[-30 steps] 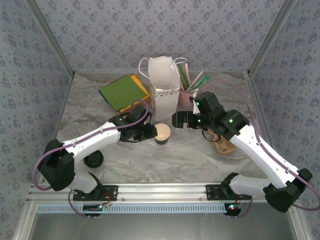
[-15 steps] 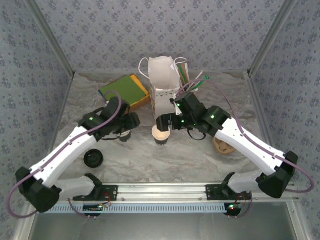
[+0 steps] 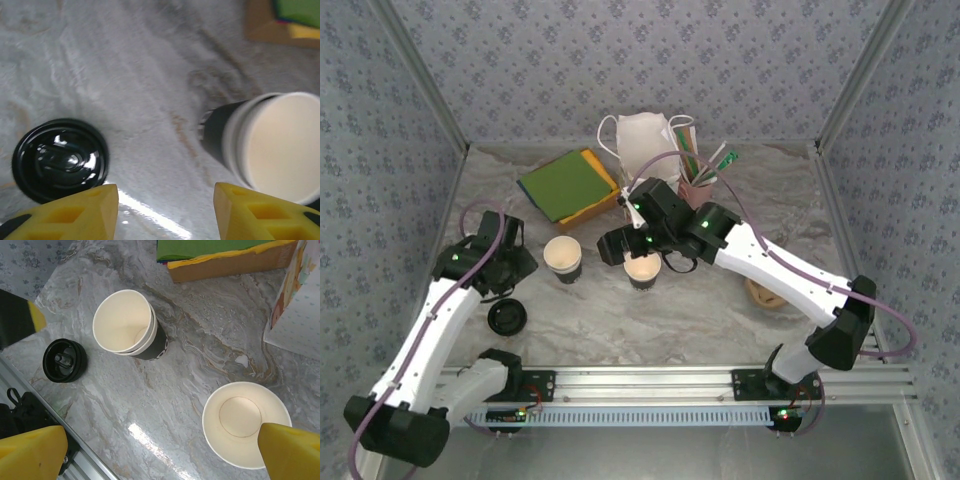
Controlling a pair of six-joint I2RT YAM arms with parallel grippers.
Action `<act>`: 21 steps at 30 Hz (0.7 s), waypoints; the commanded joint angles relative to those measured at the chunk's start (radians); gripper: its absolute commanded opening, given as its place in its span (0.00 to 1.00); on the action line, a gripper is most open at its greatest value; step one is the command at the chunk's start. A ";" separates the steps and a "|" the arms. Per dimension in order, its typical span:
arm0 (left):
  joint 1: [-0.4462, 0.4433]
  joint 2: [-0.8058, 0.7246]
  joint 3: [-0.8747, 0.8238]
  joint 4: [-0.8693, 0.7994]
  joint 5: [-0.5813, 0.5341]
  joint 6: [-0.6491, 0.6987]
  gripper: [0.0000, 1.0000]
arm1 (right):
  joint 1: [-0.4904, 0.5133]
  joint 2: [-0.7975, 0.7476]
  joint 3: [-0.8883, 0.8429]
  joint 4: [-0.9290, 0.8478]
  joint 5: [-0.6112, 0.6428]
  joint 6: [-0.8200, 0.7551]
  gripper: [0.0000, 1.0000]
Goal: Pack the takeout coffee
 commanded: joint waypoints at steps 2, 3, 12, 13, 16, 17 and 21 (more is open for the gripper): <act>0.037 0.068 -0.075 -0.011 0.056 0.025 0.53 | 0.007 0.017 0.038 -0.004 -0.001 -0.039 1.00; 0.039 0.088 -0.094 0.002 0.056 0.025 0.52 | 0.006 0.018 0.038 -0.005 -0.002 -0.041 1.00; 0.114 0.213 -0.214 0.097 0.117 0.031 0.44 | -0.015 0.022 0.038 -0.011 -0.001 -0.055 1.00; 0.123 0.218 -0.226 0.108 0.126 0.034 0.43 | -0.019 0.023 0.039 -0.010 -0.004 -0.056 1.00; 0.150 0.231 -0.250 0.128 0.136 0.048 0.40 | -0.026 0.028 0.041 -0.009 -0.011 -0.057 1.00; 0.155 0.232 -0.254 0.130 0.134 0.051 0.39 | -0.029 0.031 0.043 -0.008 -0.014 -0.057 1.00; 0.174 0.231 -0.270 0.137 0.134 0.066 0.38 | -0.036 0.041 0.047 -0.006 -0.026 -0.057 1.00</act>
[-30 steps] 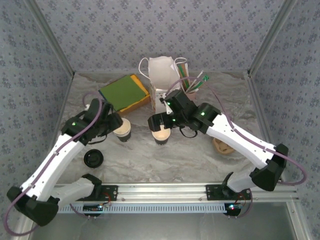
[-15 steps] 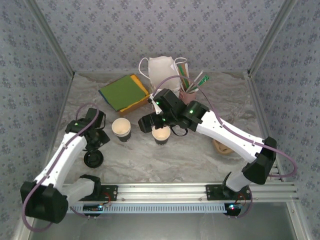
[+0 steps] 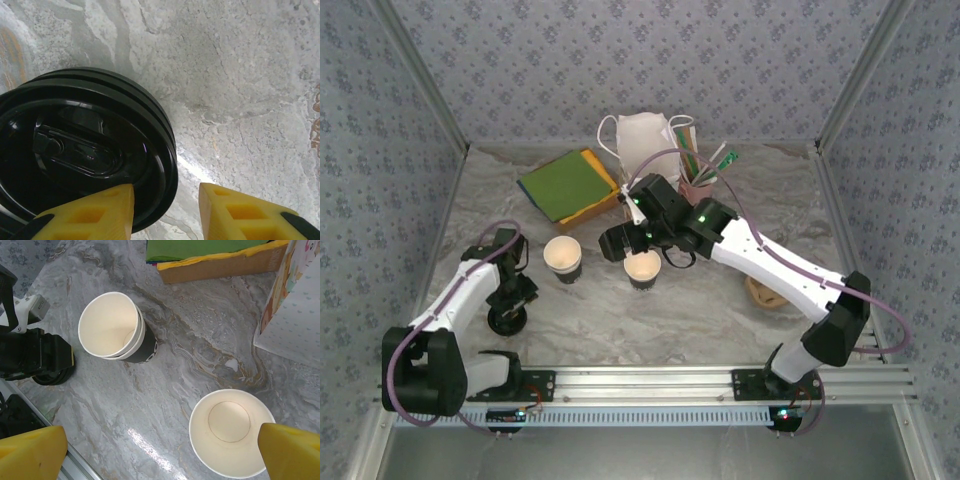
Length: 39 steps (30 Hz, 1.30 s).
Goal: Pack the takeout coffee
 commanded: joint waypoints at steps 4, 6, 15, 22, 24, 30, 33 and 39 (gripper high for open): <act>0.019 0.000 -0.029 0.034 0.022 0.036 0.35 | -0.007 0.024 0.044 -0.004 -0.036 -0.022 1.00; 0.022 0.002 -0.033 0.043 0.023 0.039 0.32 | -0.007 0.029 0.048 -0.003 -0.042 -0.022 1.00; 0.028 0.004 -0.039 0.046 0.022 0.051 0.20 | -0.005 0.034 0.050 -0.004 -0.045 -0.016 1.00; 0.028 -0.005 -0.041 0.036 0.020 0.055 0.08 | -0.002 0.028 0.042 -0.005 -0.041 -0.013 1.00; 0.030 -0.014 -0.034 0.028 0.020 0.053 0.06 | -0.002 0.027 0.040 -0.004 -0.039 -0.012 1.00; 0.028 -0.042 -0.002 -0.017 0.007 0.049 0.00 | 0.000 0.023 0.036 -0.001 -0.038 -0.009 1.00; 0.029 -0.053 0.024 -0.044 0.004 0.048 0.00 | 0.002 0.024 0.036 0.001 -0.038 -0.008 1.00; 0.029 -0.087 0.084 -0.099 -0.001 0.052 0.00 | 0.005 0.024 0.033 0.002 -0.036 -0.005 1.00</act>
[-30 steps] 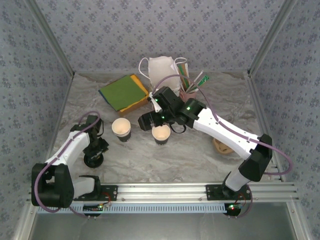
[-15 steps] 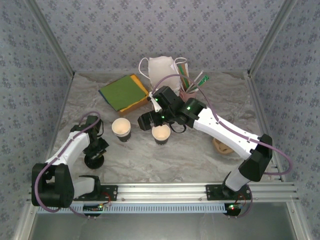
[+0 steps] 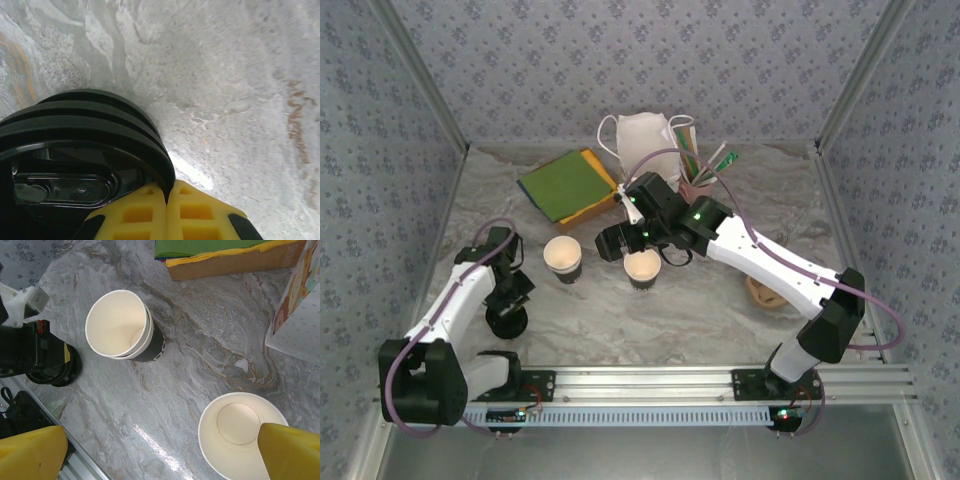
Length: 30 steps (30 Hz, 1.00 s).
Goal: Pack the takeout coffee
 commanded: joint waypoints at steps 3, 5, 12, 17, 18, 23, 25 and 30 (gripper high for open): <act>0.003 -0.047 0.075 -0.085 -0.013 0.008 0.00 | 0.008 -0.001 0.015 0.006 0.000 -0.005 1.00; 0.005 -0.055 0.074 -0.084 -0.014 0.010 0.00 | 0.010 0.001 0.014 0.007 0.000 -0.003 1.00; 0.003 -0.044 0.005 -0.040 0.004 -0.007 0.00 | 0.012 0.003 0.017 0.004 0.002 -0.003 1.00; 0.003 -0.046 0.007 -0.041 0.003 -0.006 0.00 | 0.012 0.002 0.012 0.004 0.005 0.000 1.00; 0.005 -0.046 0.012 -0.047 -0.001 -0.008 0.00 | 0.012 0.001 0.011 0.004 0.005 0.000 1.00; 0.003 -0.067 0.071 -0.099 -0.007 -0.012 0.00 | 0.013 0.001 0.013 0.004 0.003 0.000 1.00; 0.004 -0.087 0.110 -0.115 0.005 -0.010 0.00 | 0.012 0.002 0.016 0.003 0.002 -0.001 1.00; 0.004 -0.117 0.241 -0.135 0.083 -0.002 0.00 | -0.002 -0.002 0.026 -0.004 0.002 -0.002 1.00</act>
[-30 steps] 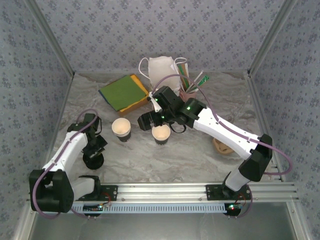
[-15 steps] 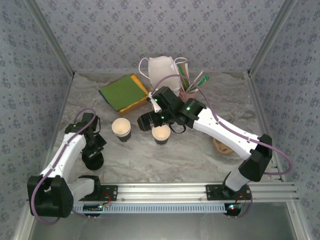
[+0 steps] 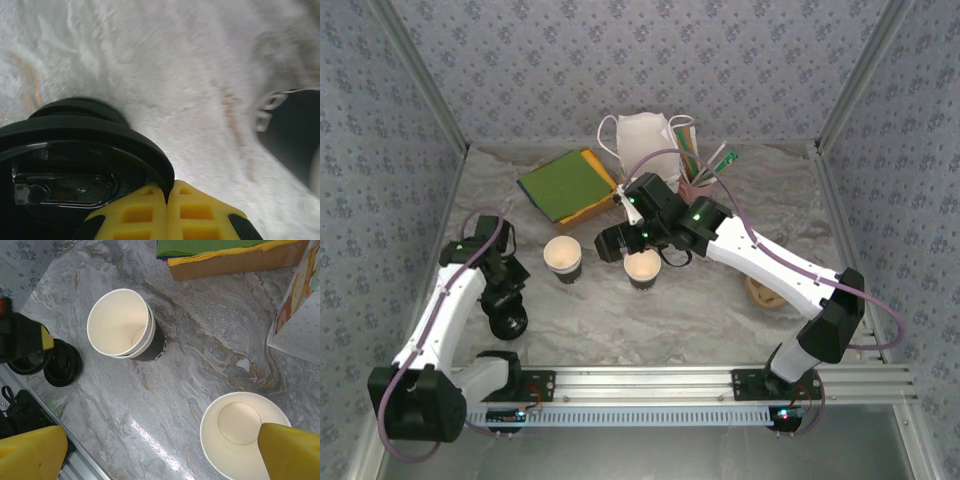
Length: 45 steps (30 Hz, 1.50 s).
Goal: Pack the takeout coffee
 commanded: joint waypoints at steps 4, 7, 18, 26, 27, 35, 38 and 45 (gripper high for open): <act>0.003 -0.054 0.203 0.010 0.187 0.005 0.00 | -0.029 -0.023 0.021 0.000 0.019 0.001 1.00; 0.001 -0.058 0.297 0.044 0.266 0.001 0.00 | -0.044 -0.041 0.024 -0.001 0.023 0.000 1.00; -0.045 -0.071 0.404 0.445 0.551 -0.142 0.00 | -0.101 -0.121 -0.009 0.068 -0.004 0.001 1.00; -0.208 -0.008 0.324 0.847 0.654 -0.271 0.00 | -0.260 -0.255 -0.136 0.248 -0.231 0.077 1.00; -0.221 -0.001 0.308 0.904 0.665 -0.289 0.00 | -0.284 -0.271 -0.160 0.284 -0.270 0.106 1.00; -0.318 0.105 0.304 1.205 0.731 -0.355 0.00 | -0.429 -0.331 -0.301 0.583 -0.530 0.373 1.00; -0.342 0.152 0.330 1.279 0.756 -0.387 0.00 | -0.454 -0.323 -0.319 0.686 -0.591 0.468 1.00; -0.358 0.225 0.387 1.425 0.772 -0.478 0.00 | -0.486 -0.267 -0.326 0.951 -0.662 0.726 1.00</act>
